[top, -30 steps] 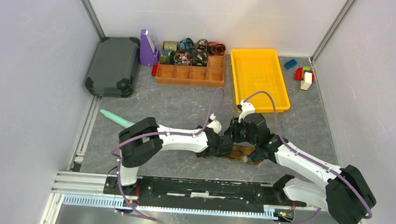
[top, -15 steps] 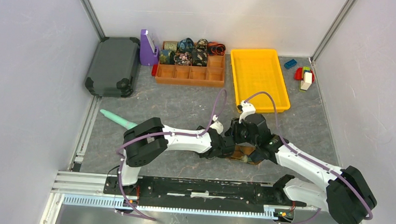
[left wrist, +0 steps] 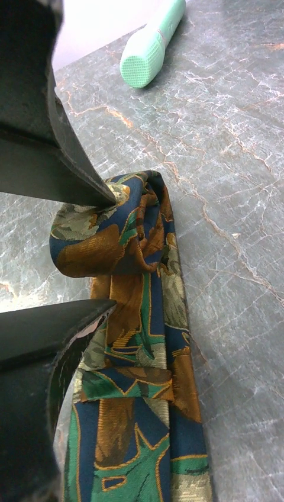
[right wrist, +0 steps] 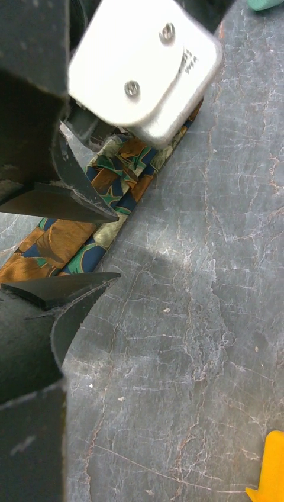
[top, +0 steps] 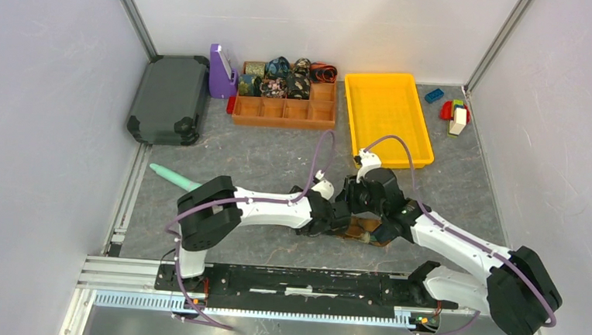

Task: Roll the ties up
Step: Roll the tie at the center of the board.

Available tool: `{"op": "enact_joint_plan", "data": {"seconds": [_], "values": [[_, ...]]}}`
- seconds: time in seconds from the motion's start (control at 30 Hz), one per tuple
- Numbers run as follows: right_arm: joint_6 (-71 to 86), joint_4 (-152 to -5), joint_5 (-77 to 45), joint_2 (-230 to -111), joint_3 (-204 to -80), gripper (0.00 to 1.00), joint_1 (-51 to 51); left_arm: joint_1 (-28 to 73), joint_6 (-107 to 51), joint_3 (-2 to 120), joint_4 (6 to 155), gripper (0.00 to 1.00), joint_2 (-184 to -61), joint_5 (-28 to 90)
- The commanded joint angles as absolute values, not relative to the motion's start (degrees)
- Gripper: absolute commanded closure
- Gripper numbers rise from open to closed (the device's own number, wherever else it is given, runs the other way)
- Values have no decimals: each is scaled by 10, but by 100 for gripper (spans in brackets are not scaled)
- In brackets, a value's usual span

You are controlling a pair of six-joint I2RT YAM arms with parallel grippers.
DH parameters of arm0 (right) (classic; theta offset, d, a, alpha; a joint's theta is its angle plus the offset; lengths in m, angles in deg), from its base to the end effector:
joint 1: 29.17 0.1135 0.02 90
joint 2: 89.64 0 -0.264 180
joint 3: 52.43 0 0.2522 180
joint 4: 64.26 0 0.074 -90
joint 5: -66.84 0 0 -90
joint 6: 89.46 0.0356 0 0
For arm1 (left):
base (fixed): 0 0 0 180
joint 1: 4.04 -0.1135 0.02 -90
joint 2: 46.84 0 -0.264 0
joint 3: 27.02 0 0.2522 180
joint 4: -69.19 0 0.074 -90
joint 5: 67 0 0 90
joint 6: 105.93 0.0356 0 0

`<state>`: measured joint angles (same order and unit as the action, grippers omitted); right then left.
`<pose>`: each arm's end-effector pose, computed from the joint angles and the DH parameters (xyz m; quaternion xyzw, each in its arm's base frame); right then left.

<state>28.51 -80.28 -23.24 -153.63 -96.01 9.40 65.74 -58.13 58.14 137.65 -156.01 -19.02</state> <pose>0.1789 0.1426 0.1977 -0.0821 0.8889 0.2467 0.3771 0.1374 -0.3040 0.1599 0.2300 0.9046 0.2172 0.2859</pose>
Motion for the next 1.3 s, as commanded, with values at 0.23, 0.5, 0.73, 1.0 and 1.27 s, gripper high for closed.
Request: {"op": "enact_joint_plan", "data": {"seconds": [0.23, 0.5, 0.73, 1.0, 1.27], "values": [[300, -763, -194, -1556, -997, 47, 94, 659, -567, 527, 1322, 27, -1415, -158], [325, -725, -166, -1581, -999, 42, 108, 637, -536, 440, 1244, 20, -1279, -96], [339, -708, -172, -1625, -1033, 31, 160, 557, -501, 346, 1171, 19, -1150, -3], [362, -684, -181, -1690, -1075, 23, 221, 434, -487, 251, 1106, 17, -1041, 99], [376, -679, -194, -1749, -1117, 29, 259, 403, -490, 221, 1092, 18, -1021, 116]]}}
